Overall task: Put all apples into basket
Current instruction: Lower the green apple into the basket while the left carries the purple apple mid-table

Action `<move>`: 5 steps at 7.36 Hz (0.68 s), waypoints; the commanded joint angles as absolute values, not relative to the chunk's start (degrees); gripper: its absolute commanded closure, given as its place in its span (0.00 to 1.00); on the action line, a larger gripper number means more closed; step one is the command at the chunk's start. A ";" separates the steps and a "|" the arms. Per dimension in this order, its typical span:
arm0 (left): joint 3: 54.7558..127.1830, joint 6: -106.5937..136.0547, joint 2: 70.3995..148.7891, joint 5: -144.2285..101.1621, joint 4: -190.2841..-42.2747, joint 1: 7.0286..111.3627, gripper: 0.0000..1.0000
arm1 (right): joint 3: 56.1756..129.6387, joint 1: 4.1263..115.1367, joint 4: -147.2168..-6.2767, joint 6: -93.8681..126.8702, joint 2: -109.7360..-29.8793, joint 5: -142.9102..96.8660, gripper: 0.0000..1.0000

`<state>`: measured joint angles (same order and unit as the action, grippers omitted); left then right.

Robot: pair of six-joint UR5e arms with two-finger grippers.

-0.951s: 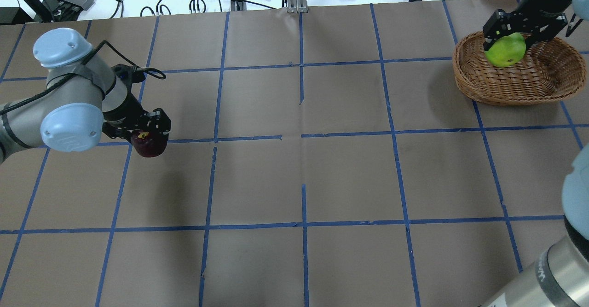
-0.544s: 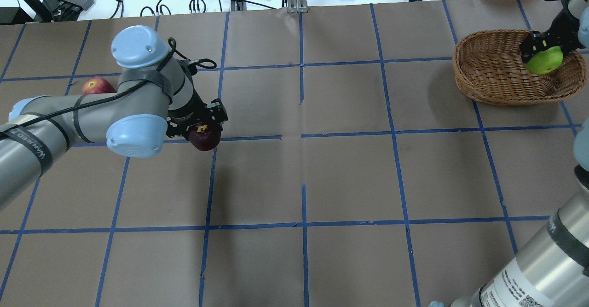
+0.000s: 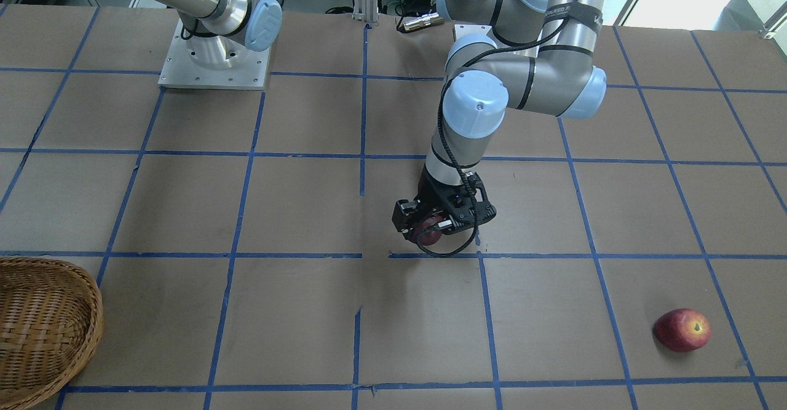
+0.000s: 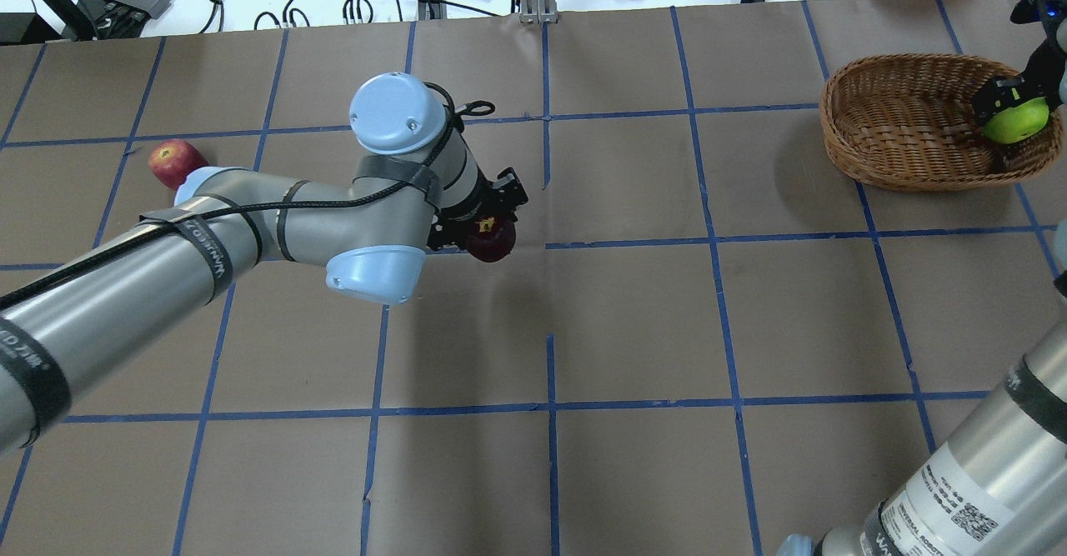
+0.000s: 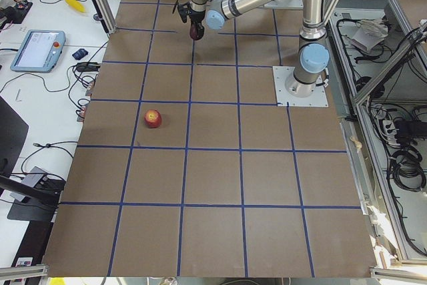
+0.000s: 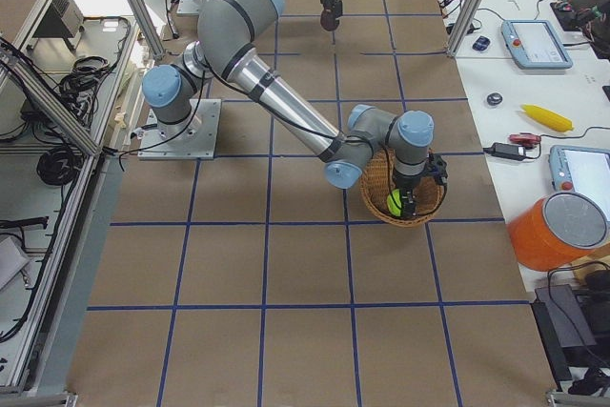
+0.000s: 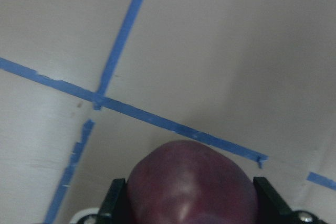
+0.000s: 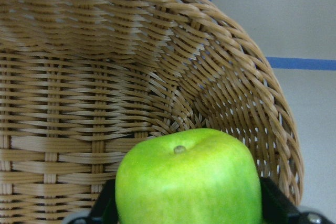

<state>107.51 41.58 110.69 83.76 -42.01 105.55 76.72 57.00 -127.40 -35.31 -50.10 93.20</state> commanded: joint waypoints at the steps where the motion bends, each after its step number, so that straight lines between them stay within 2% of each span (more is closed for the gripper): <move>1: 106.61 50.07 114.68 82.35 -36.68 109.41 0.54 | 76.64 56.95 -127.01 -35.16 -50.44 92.99 0.00; 2: 106.61 51.14 116.26 82.44 -34.39 109.42 0.53 | 76.55 57.48 -126.13 -35.07 -51.06 93.25 0.00; 3: 106.70 50.80 117.41 82.88 -34.37 109.42 0.22 | 76.38 57.92 -122.73 -35.07 -53.33 93.16 0.00; 4: 106.61 49.58 117.60 82.71 -34.80 109.34 0.00 | 76.38 59.66 -118.17 -34.63 -56.83 93.16 0.00; 5: 106.35 46.96 116.90 82.88 -34.89 108.99 0.00 | 76.46 61.07 -113.43 -33.93 -59.04 92.99 0.00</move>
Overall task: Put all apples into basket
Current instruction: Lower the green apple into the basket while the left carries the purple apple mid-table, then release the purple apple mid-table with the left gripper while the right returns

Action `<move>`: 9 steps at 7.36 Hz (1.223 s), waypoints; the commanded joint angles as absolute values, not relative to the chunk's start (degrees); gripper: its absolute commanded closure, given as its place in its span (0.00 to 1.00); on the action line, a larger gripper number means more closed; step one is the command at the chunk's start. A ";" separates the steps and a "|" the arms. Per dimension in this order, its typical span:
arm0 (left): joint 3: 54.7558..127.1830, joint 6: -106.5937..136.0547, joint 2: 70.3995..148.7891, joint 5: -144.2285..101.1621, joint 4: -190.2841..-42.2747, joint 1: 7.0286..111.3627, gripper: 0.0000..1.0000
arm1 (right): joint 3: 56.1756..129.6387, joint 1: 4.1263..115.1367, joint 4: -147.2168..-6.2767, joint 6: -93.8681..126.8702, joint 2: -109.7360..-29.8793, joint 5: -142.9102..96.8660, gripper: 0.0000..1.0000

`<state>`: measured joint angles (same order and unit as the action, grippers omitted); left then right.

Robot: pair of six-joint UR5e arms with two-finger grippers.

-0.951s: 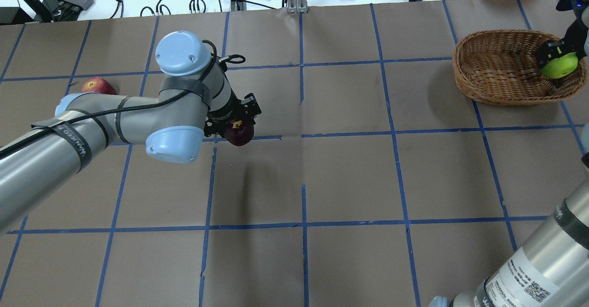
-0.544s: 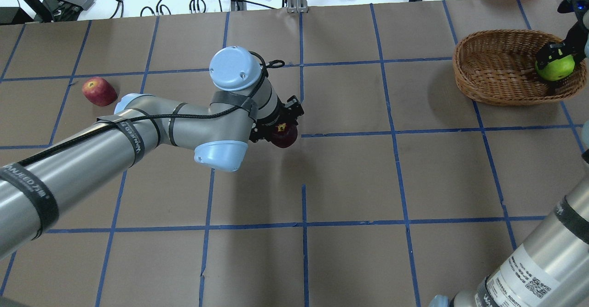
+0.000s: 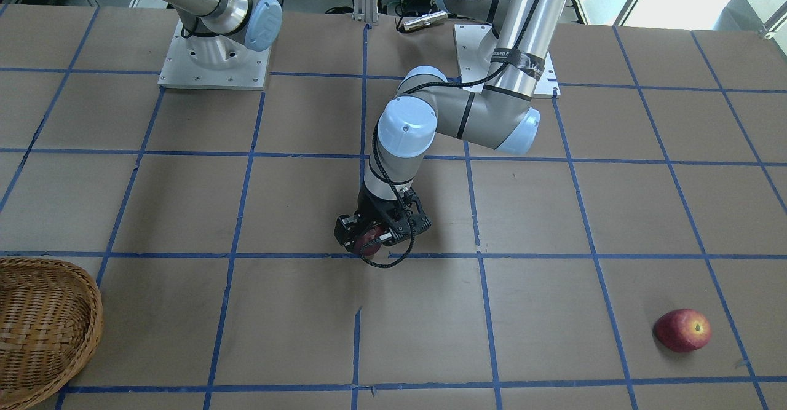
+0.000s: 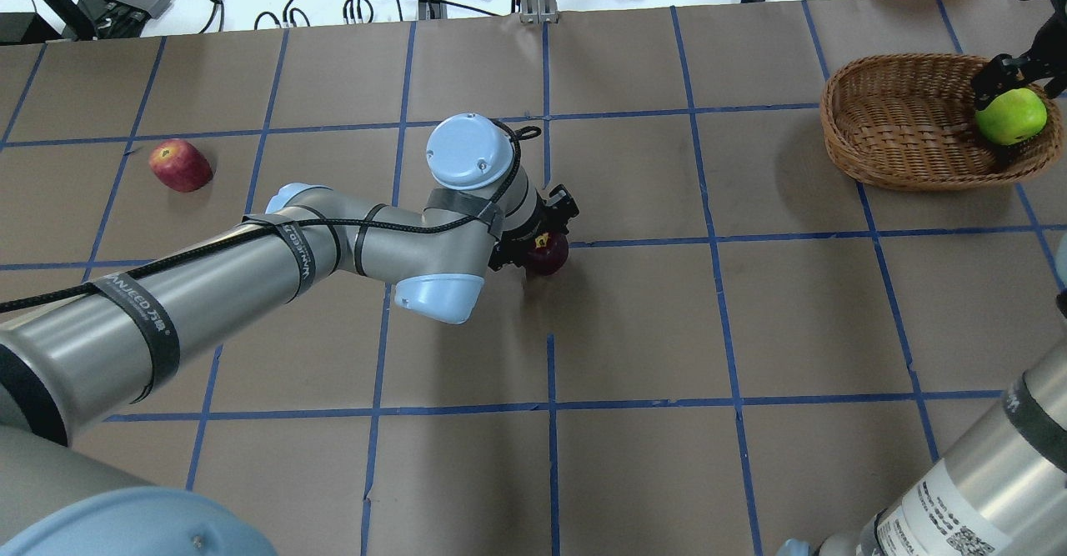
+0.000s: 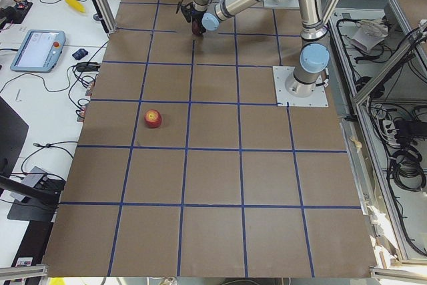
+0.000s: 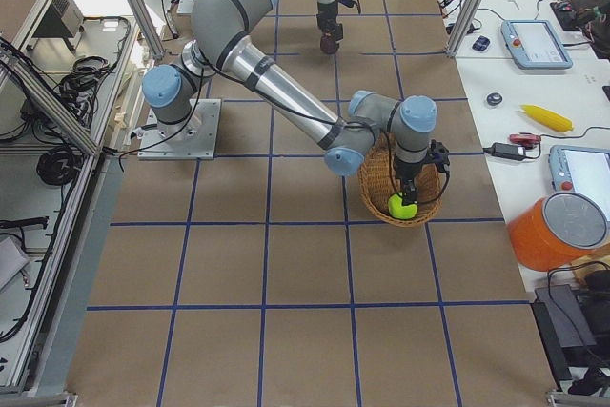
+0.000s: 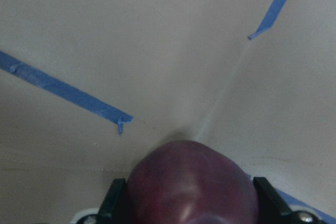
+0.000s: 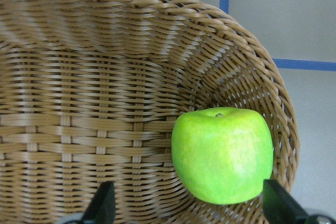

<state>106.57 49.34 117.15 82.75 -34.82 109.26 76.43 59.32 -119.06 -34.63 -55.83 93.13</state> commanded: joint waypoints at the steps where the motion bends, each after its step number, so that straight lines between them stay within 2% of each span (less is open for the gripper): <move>1: 105.65 45.45 114.89 82.88 -37.59 108.11 0.00 | 76.46 63.35 -109.90 -33.84 -60.72 92.99 0.00; 4: 99.95 36.50 108.30 82.88 -56.45 99.44 0.00 | 76.90 74.57 -100.66 -22.12 -65.56 92.99 0.00; 6: 97.30 20.84 105.22 82.88 -65.87 90.66 0.00 | 77.08 87.91 -99.58 -7.03 -67.14 92.12 0.00; 9: 94.76 -6.26 105.19 82.71 -69.08 75.36 0.00 | 79.09 99.28 -100.19 13.39 -66.36 82.44 0.00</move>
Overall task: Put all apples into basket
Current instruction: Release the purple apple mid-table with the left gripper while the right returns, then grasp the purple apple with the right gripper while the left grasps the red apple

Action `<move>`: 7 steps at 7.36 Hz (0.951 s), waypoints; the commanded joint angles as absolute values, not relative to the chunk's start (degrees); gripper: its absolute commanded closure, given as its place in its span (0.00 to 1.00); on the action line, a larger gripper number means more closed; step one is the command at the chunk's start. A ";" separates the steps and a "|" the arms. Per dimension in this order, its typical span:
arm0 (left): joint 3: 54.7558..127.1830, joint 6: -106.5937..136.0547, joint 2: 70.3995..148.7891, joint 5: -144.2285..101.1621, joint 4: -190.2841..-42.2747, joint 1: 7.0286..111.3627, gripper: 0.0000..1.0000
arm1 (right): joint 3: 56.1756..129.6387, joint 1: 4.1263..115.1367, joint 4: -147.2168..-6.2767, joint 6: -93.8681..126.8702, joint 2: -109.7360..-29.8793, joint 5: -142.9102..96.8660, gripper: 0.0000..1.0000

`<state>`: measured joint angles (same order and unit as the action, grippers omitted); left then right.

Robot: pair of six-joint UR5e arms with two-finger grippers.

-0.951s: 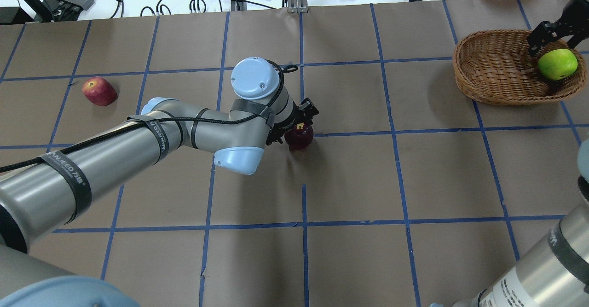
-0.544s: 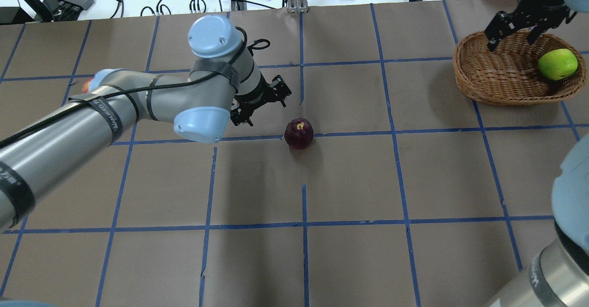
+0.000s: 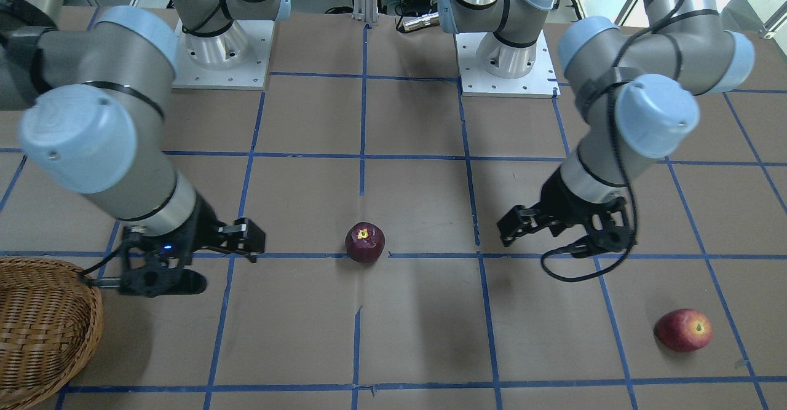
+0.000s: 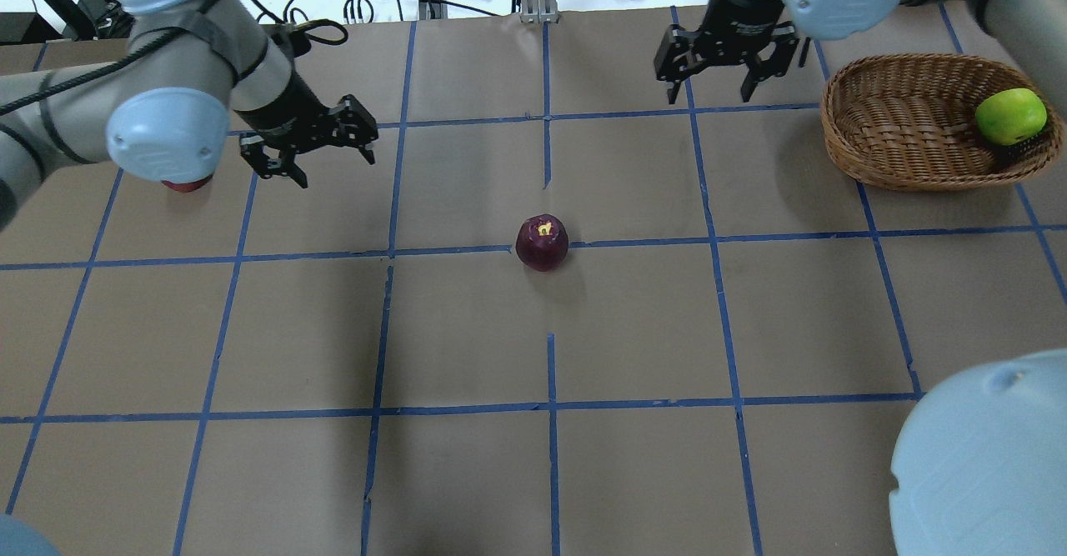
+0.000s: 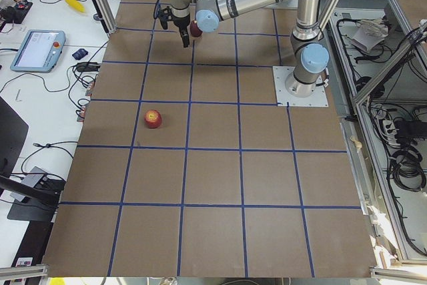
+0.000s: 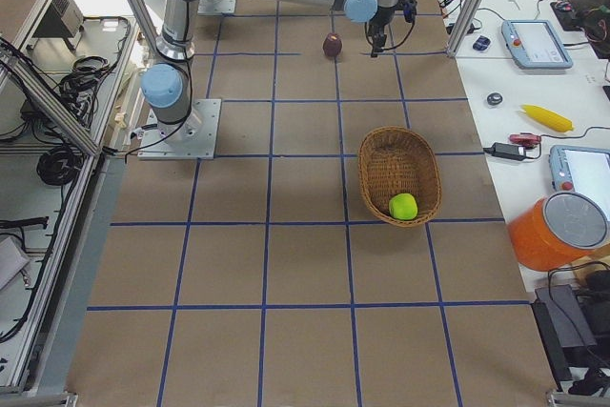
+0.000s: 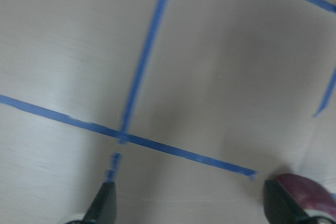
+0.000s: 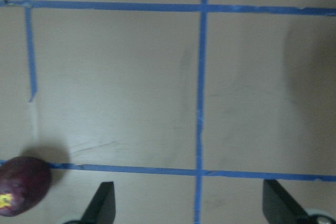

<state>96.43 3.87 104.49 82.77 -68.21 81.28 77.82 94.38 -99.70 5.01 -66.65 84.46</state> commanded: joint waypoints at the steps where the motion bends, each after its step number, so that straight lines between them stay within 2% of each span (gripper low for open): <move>1: 92.05 -13.11 106.68 82.79 -69.08 73.41 0.00 | 81.10 103.06 -100.72 18.67 -66.18 82.35 0.00; 4: 81.07 -22.40 115.02 89.90 -67.15 71.72 0.00 | 84.11 109.76 -111.21 29.49 -60.41 80.86 0.00; 7: 78.66 -29.96 122.50 89.38 -66.45 64.53 0.00 | 84.55 110.13 -113.12 29.53 -58.01 81.73 0.00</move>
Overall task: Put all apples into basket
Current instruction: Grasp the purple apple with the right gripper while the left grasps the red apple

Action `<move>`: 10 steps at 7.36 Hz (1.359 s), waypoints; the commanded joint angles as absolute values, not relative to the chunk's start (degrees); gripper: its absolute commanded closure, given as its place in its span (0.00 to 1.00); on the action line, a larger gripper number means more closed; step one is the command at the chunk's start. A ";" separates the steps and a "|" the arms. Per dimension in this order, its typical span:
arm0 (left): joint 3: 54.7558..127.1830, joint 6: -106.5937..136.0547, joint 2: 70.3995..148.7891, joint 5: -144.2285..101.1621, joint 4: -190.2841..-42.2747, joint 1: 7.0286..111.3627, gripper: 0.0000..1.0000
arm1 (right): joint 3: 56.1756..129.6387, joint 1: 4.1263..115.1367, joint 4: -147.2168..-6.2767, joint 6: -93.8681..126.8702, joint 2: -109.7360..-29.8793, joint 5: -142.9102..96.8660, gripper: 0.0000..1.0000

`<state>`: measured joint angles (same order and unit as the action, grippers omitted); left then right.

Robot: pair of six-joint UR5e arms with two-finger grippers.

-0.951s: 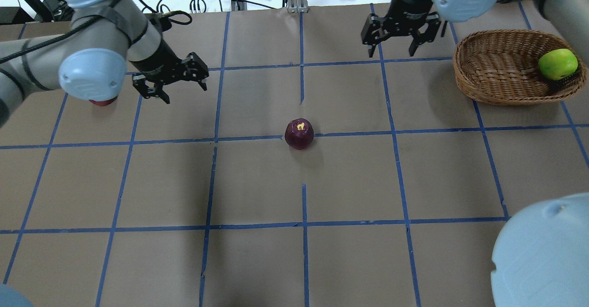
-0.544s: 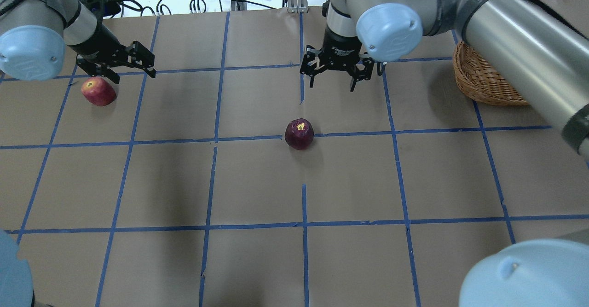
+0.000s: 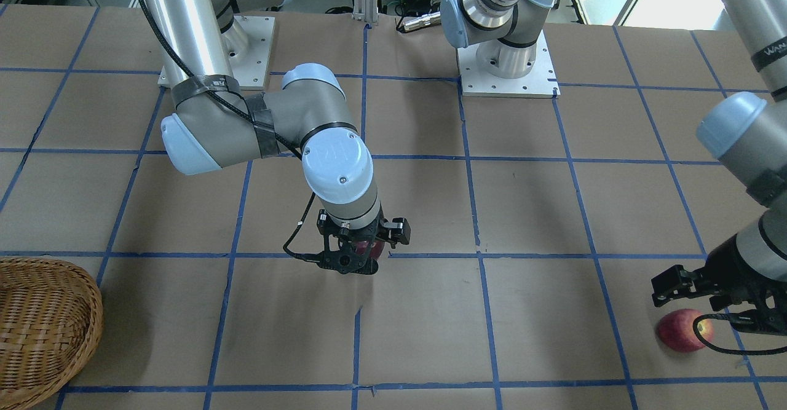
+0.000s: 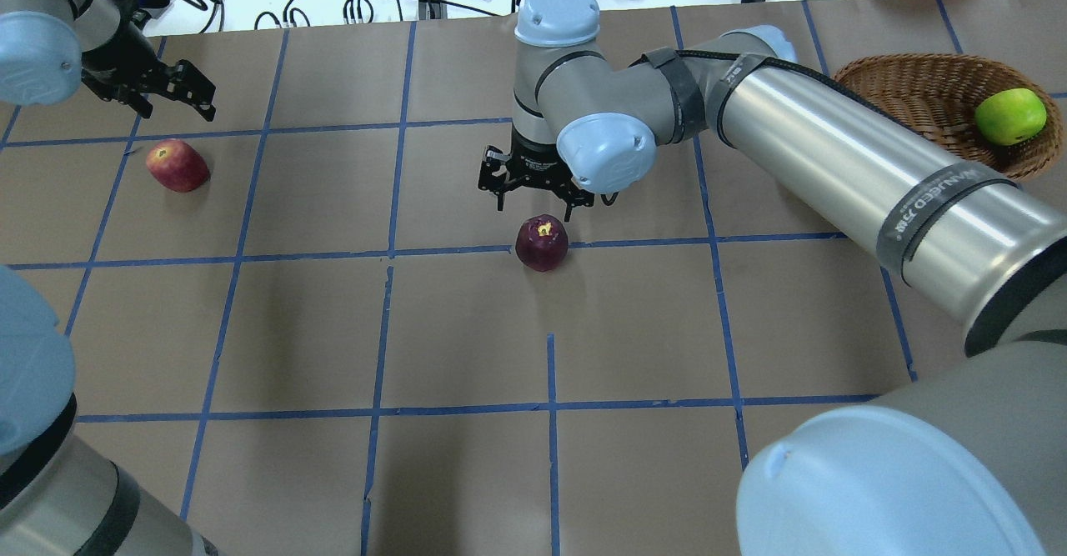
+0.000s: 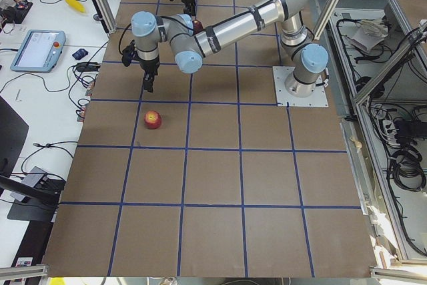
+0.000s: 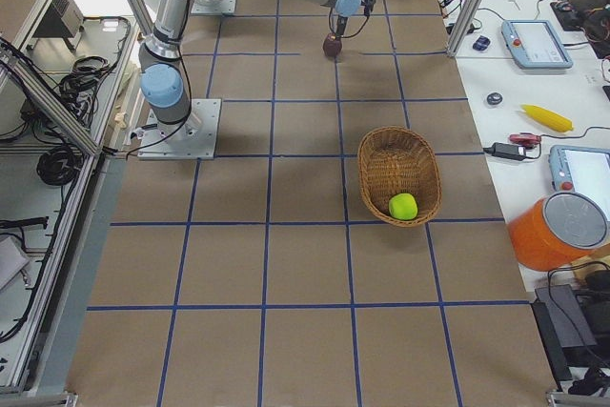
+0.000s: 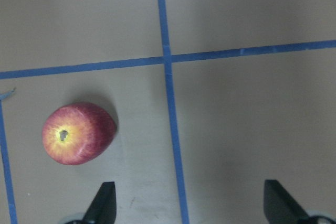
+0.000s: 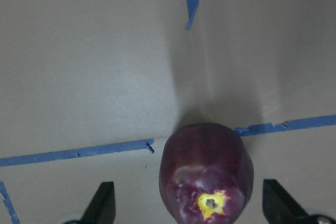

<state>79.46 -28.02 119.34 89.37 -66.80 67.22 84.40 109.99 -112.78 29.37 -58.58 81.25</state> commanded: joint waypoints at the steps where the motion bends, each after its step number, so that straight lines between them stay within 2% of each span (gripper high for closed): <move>1: 78.66 -30.23 124.26 89.47 -64.97 63.64 0.00 | 84.64 110.04 -112.59 29.44 -57.92 82.00 0.00; 4: 77.00 -30.67 127.17 90.00 -63.81 63.20 0.00 | 88.59 109.42 -113.81 29.27 -57.83 81.21 0.00; 7: 73.48 -36.08 130.33 90.09 -63.90 62.67 0.00 | 88.33 109.42 -113.64 29.97 -56.61 80.86 0.00; 8: 73.74 -36.73 131.39 90.09 -63.90 61.45 0.00 | 88.16 109.42 -113.82 29.19 -56.51 80.95 0.11; 9: 73.83 -36.65 131.92 90.00 -64.16 61.17 0.00 | 87.98 109.42 -116.69 29.35 -56.51 80.95 0.59; 10: 74.09 -36.56 132.10 90.00 -64.42 61.17 0.00 | 88.07 109.42 -117.68 29.01 -56.60 81.03 1.00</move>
<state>73.88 -36.37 131.57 90.03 -64.13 61.44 88.09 109.42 -115.91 29.32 -56.58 80.96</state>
